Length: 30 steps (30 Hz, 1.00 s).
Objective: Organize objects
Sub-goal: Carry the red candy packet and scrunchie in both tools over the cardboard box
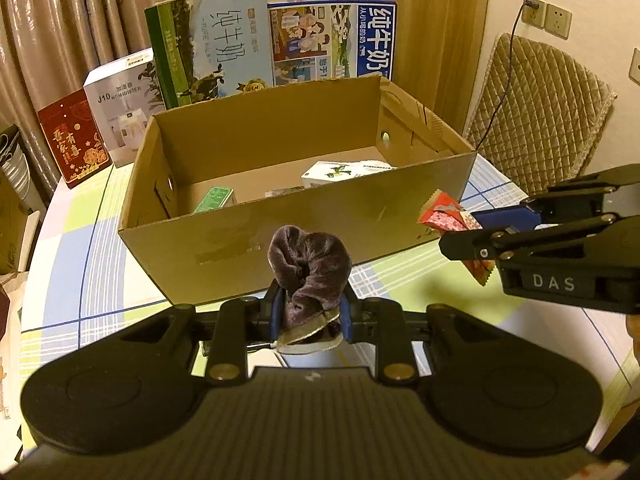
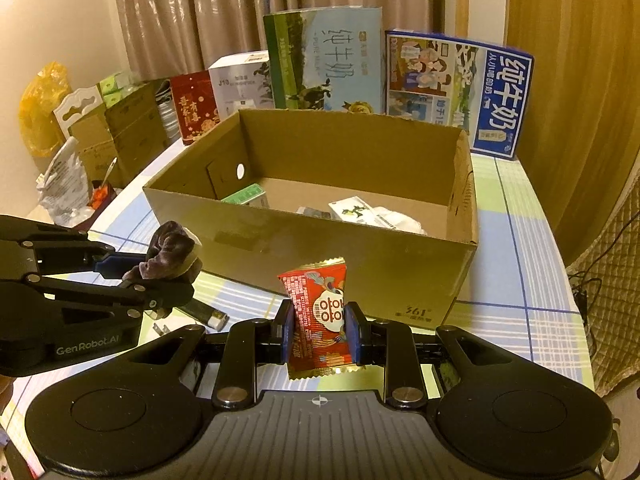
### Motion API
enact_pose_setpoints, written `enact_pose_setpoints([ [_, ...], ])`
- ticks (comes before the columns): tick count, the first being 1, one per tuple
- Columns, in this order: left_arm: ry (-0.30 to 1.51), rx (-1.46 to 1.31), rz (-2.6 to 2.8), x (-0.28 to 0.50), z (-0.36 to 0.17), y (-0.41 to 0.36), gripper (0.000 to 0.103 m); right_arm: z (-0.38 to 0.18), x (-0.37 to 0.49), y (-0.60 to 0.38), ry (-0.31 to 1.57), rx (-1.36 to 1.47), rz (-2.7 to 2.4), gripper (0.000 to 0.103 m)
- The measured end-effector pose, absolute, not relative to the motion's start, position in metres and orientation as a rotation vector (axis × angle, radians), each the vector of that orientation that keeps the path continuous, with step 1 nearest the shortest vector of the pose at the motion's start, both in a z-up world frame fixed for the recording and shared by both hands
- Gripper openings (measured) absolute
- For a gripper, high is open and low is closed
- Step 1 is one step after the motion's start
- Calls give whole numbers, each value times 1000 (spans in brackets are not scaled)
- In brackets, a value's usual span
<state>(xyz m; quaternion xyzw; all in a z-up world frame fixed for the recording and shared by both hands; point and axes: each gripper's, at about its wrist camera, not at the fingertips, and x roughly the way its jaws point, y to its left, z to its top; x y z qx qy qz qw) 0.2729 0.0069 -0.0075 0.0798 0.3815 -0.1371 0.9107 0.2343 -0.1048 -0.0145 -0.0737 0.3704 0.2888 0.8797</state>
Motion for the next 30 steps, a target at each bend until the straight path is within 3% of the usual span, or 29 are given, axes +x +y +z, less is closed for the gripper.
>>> enact_pose_setpoints([
  [16, 679, 146, -203, 286, 19, 26, 23, 8, 252, -104, 698, -55, 577, 24],
  [30, 639, 116, -135, 358, 25, 37, 23, 14, 326, -92, 678, 105, 534, 24],
])
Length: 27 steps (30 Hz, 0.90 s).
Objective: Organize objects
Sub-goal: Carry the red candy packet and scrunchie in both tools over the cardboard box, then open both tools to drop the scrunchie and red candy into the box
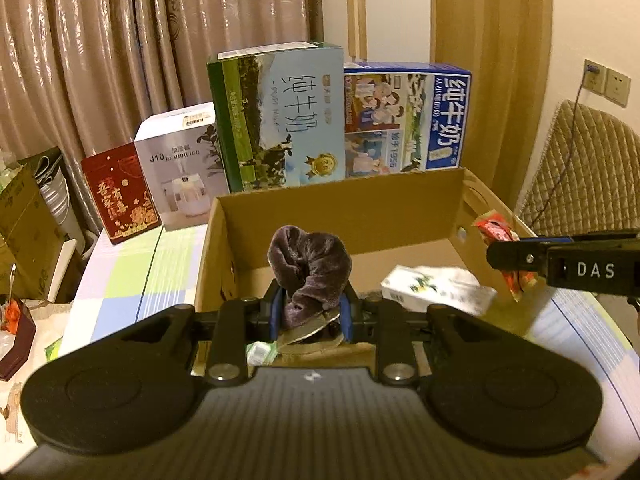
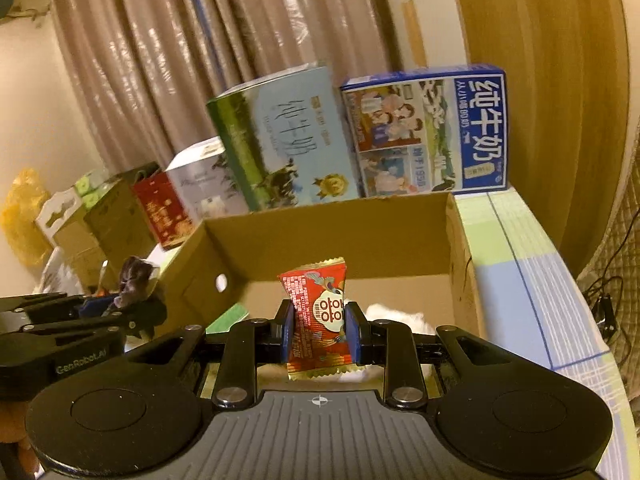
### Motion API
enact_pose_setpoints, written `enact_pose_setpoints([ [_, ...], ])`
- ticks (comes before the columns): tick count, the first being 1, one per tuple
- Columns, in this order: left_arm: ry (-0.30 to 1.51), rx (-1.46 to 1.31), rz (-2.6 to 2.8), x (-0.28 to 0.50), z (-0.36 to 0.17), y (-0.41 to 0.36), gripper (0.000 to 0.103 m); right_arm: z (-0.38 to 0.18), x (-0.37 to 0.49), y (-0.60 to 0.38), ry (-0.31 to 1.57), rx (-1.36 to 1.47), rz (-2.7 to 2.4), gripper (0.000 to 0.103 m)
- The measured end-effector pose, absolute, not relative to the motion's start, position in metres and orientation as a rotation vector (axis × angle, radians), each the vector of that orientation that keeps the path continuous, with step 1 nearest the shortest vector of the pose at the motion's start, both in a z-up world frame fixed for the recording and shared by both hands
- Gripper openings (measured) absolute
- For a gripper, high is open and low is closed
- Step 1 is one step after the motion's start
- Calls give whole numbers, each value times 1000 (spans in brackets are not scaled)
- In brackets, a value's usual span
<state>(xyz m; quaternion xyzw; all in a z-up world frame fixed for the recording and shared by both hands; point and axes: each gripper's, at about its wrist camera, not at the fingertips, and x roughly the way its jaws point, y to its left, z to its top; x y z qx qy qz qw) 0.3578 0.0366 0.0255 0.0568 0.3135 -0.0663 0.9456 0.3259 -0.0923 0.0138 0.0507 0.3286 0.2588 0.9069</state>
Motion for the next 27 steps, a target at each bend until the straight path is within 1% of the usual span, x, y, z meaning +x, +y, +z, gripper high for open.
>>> enact_pose_setpoints([
  [4, 644, 103, -130, 377, 21, 38, 24, 7, 343, -87, 684, 100, 510, 24],
  [7, 646, 86, -139, 387, 15, 36, 28, 0, 352, -85, 700, 107, 504, 24],
  [9, 634, 67, -141, 393, 11, 36, 49, -5, 357, -84, 710, 113, 502, 24],
  [10, 632, 58, -138, 395, 9, 37, 67, -7, 359, -84, 717, 117, 501, 24],
  [14, 657, 50, -131, 399, 3, 39, 66, -12, 363, -88, 736, 136, 497, 24],
  [23, 648, 15, -106, 393, 10, 51, 67, -12, 362, -86, 735, 174, 519, 24],
  [24, 645, 12, -106, 393, 10, 52, 67, -12, 362, -87, 726, 187, 528, 26],
  [25, 645, 10, -105, 392, 10, 53, 67, -13, 363, -87, 719, 202, 539, 30],
  [26, 646, 12, -103, 392, 10, 53, 68, -14, 363, -88, 717, 216, 543, 44],
  [27, 647, 14, -102, 391, 9, 53, 68, -15, 364, -89, 716, 232, 538, 56],
])
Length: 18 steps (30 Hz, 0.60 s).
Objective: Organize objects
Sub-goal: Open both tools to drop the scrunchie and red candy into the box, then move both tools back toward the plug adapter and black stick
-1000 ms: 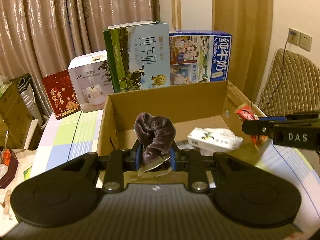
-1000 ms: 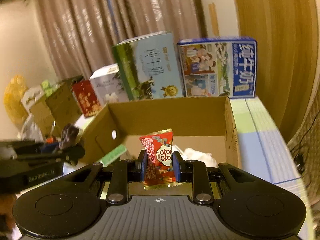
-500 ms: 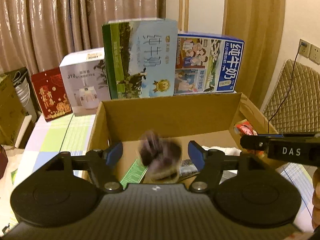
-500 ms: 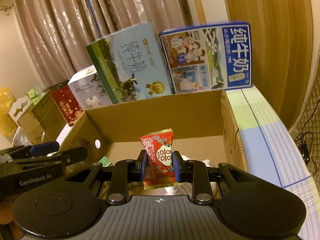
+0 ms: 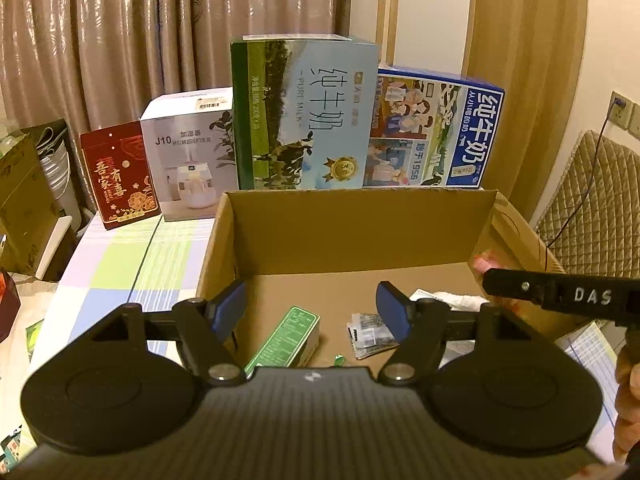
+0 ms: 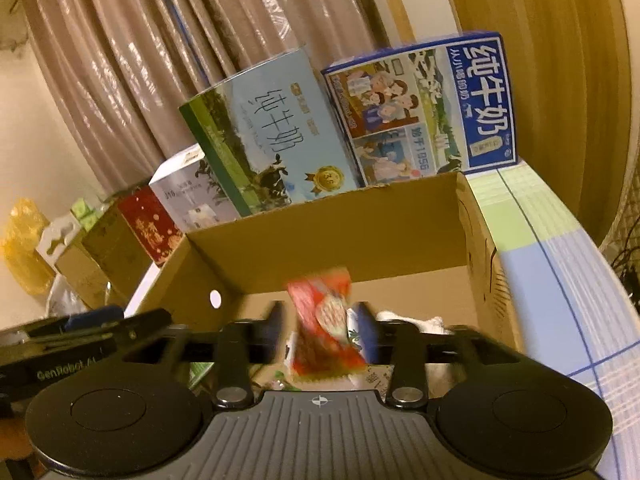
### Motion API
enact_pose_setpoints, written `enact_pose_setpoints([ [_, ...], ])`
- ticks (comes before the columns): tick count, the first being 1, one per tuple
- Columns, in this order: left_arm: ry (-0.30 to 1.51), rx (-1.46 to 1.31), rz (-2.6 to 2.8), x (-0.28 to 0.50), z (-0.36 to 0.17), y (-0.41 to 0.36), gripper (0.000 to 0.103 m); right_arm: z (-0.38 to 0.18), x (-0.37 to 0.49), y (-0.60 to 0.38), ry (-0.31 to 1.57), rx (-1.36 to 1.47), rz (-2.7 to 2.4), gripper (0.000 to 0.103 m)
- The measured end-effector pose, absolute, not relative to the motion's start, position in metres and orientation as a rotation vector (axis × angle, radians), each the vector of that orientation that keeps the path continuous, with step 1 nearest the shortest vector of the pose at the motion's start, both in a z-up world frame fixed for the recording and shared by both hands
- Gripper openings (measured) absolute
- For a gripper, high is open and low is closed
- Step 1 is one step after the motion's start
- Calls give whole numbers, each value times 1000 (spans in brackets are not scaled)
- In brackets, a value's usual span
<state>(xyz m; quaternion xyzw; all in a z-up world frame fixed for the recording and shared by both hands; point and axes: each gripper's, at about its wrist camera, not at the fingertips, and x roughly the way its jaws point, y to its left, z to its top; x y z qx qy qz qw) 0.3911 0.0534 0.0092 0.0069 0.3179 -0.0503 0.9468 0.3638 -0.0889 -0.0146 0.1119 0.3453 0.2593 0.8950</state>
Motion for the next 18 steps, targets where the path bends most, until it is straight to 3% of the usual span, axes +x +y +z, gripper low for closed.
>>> enact_pose_setpoints([
  [7, 665, 26, -99, 389, 5, 57, 75, -11, 364, -94, 691, 257, 514, 58],
  [18, 665, 31, -99, 385, 5, 60, 78, -12, 358, -89, 689, 191, 512, 61],
])
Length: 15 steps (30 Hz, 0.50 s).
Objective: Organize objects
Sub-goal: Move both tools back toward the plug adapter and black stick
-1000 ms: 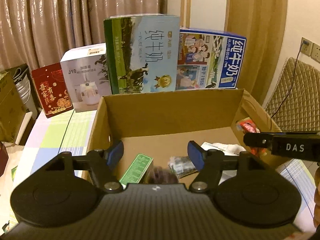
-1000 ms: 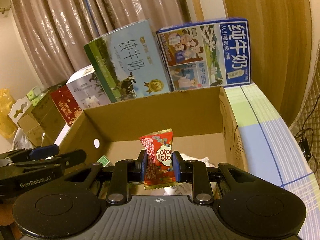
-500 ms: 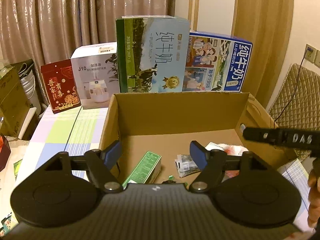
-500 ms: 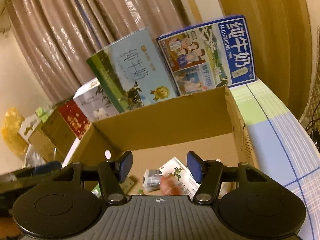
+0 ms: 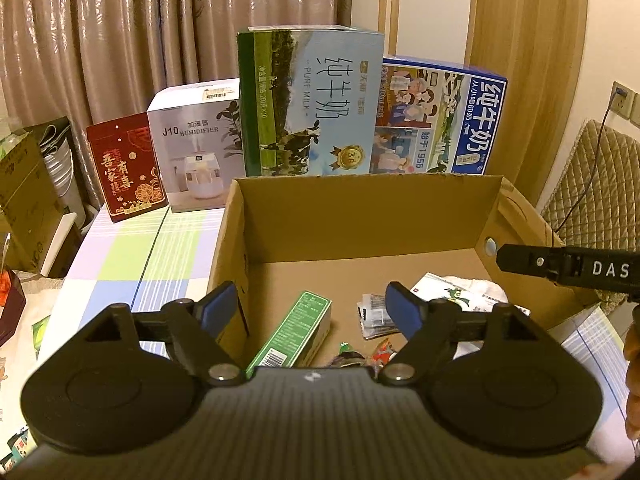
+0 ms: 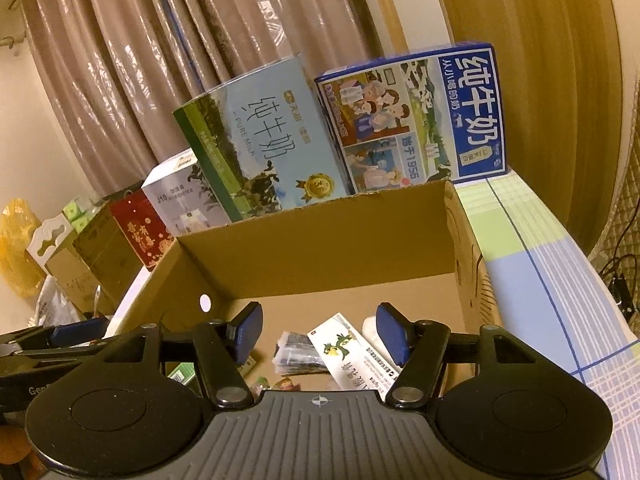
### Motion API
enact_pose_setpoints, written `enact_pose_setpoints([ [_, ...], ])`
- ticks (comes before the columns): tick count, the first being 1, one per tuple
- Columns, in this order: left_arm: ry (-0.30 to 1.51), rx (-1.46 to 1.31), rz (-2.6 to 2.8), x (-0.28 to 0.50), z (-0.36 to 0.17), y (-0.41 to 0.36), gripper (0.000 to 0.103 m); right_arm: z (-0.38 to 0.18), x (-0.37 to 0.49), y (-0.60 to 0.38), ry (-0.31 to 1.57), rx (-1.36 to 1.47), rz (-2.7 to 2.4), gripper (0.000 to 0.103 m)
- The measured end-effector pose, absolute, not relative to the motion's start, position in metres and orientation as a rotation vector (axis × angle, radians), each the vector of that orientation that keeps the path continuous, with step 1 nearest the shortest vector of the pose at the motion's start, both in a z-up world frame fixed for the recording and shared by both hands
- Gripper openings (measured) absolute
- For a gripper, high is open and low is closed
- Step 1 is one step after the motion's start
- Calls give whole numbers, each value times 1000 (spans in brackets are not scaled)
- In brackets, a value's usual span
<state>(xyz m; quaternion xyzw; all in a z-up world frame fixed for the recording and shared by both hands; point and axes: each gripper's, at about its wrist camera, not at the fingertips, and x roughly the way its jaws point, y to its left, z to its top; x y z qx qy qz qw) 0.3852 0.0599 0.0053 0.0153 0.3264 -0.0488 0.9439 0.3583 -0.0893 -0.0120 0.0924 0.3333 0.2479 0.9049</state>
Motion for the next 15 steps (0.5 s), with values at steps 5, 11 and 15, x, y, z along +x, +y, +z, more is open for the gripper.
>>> enact_pose_setpoints([
  [5, 665, 43, -107, 378, 7, 57, 79, -11, 352, -91, 672, 162, 505, 62],
  [11, 657, 52, -104, 358, 10, 55, 83, -8, 338, -100, 668, 149, 486, 69],
  [15, 653, 45, -97, 337, 11, 57, 85, -5, 322, -106, 670, 135, 488, 77],
])
